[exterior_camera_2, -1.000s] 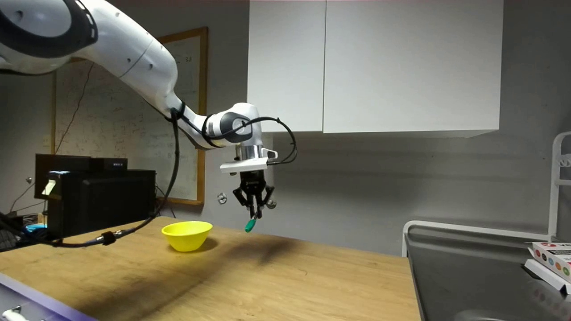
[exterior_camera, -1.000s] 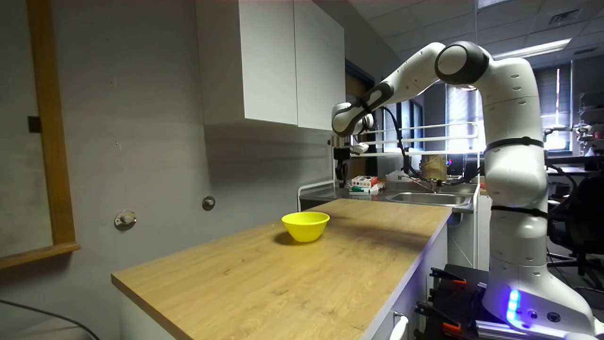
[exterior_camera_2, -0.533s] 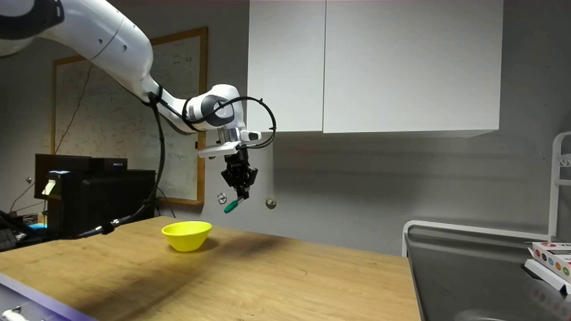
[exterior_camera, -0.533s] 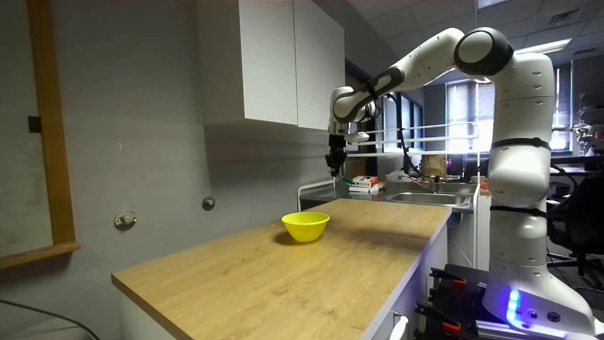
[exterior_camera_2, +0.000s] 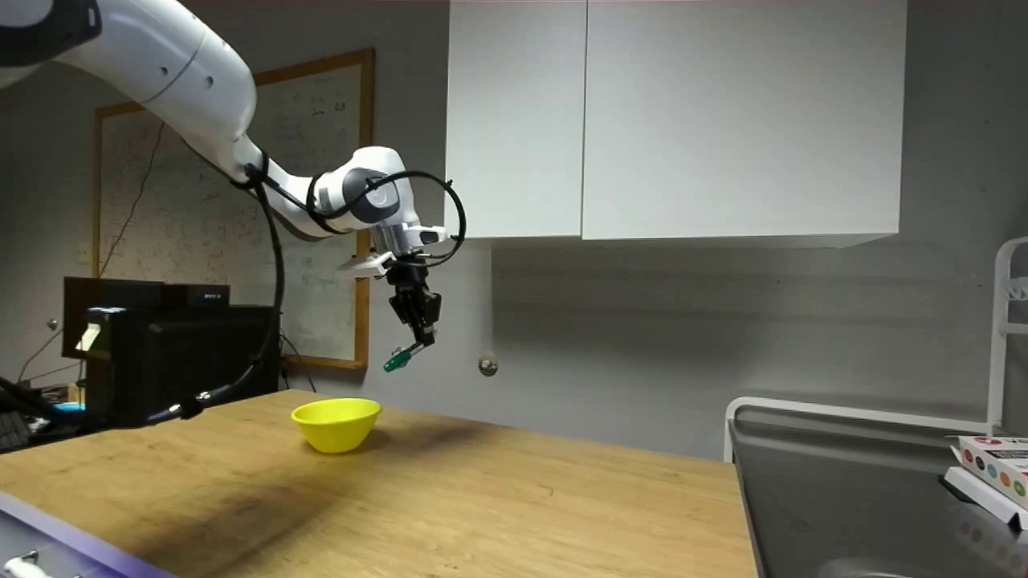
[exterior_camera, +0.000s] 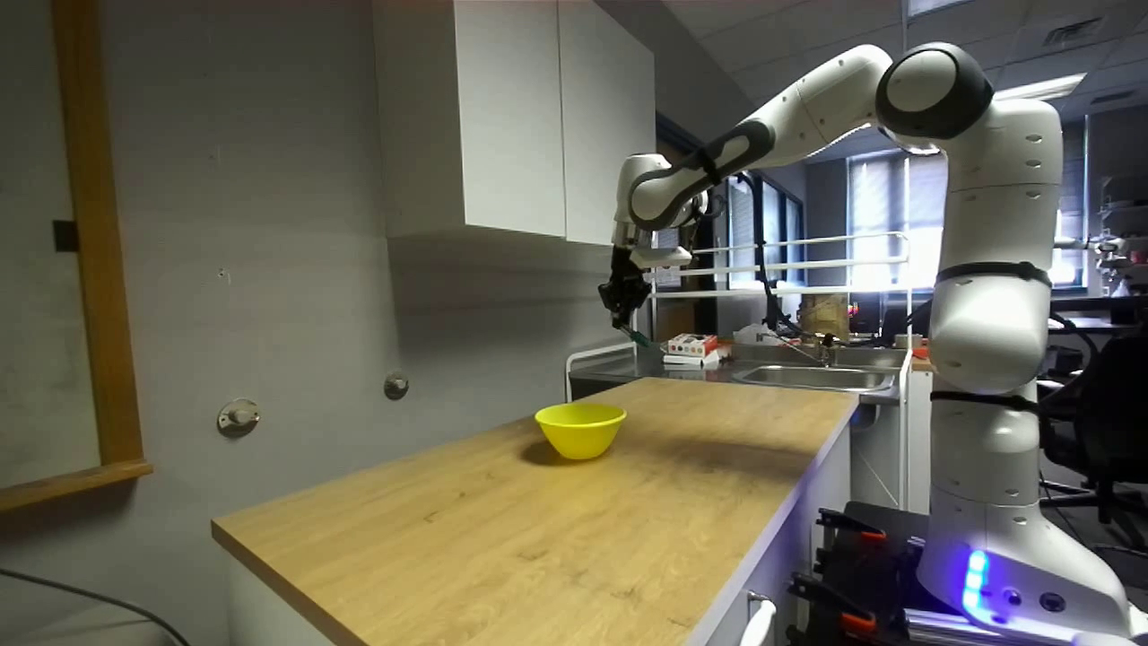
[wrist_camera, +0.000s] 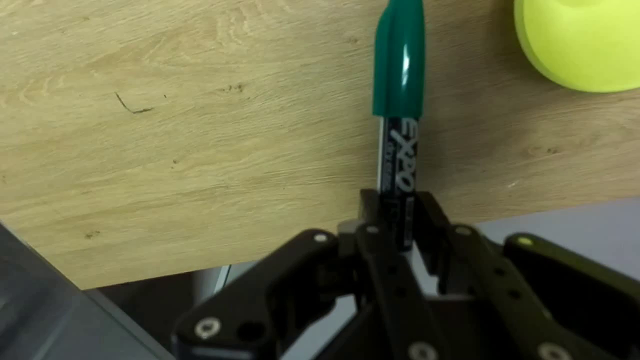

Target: Put the green marker inside the yellow bowl

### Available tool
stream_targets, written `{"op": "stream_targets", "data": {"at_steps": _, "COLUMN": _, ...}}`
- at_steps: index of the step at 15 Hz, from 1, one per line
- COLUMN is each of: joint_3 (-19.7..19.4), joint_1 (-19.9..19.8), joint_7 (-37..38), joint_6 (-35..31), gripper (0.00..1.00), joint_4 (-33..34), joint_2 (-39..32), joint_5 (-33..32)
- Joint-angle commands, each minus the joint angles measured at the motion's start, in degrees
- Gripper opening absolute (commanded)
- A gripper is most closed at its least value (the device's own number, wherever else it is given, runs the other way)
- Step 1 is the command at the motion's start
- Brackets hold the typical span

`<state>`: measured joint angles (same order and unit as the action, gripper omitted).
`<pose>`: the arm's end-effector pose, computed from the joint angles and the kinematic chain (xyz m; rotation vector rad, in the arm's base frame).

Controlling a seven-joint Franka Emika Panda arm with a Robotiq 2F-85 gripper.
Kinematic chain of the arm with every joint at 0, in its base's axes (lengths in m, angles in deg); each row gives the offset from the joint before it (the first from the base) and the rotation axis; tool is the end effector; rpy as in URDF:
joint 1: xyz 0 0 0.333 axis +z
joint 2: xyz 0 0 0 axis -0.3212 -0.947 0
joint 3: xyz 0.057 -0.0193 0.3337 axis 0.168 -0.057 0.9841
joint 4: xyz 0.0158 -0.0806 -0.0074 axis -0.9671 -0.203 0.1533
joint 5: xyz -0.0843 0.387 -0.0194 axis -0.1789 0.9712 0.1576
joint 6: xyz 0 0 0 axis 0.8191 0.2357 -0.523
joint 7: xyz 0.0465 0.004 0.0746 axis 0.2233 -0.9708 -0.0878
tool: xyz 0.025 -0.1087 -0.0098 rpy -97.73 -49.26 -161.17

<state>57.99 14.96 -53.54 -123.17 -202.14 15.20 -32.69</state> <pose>0.5577 -0.0607 0.5336 2.9536 -0.5051 0.4628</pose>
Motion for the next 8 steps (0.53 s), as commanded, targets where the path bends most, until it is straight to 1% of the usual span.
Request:
{"op": "stream_targets", "data": {"at_steps": 1, "joint_3": 1.26, "joint_1": 0.28, "joint_7": 9.05, "joint_6": 0.14, "gripper": 0.08, "joint_4": -0.94, "joint_2": 0.69, "joint_5": -2.27}}
{"op": "stream_targets", "data": {"at_steps": 5, "joint_3": 2.87, "joint_1": 1.50, "joint_7": 13.32, "joint_6": 2.28, "gripper": 0.08, "joint_4": -0.22, "joint_2": 0.16, "joint_5": -3.10}}
{"op": "stream_targets", "data": {"at_steps": 6, "joint_3": 3.52, "joint_1": 1.97, "joint_7": 14.51, "joint_6": 2.26, "gripper": 0.08, "joint_4": -0.55, "joint_2": 0.30, "joint_5": -3.80}}
{"op": "stream_targets", "data": {"at_steps": 7, "joint_3": 5.01, "joint_1": 3.04, "joint_7": 17.41, "joint_6": 1.02, "gripper": 0.08, "joint_4": -2.96, "joint_2": 1.01, "joint_5": -5.46}}
{"op": "stream_targets", "data": {"at_steps": 8, "joint_3": 5.93, "joint_1": 3.73, "joint_7": 18.60, "joint_6": 1.40, "gripper": 0.08, "joint_4": -2.93, "joint_2": 0.67, "joint_5": -6.61}}
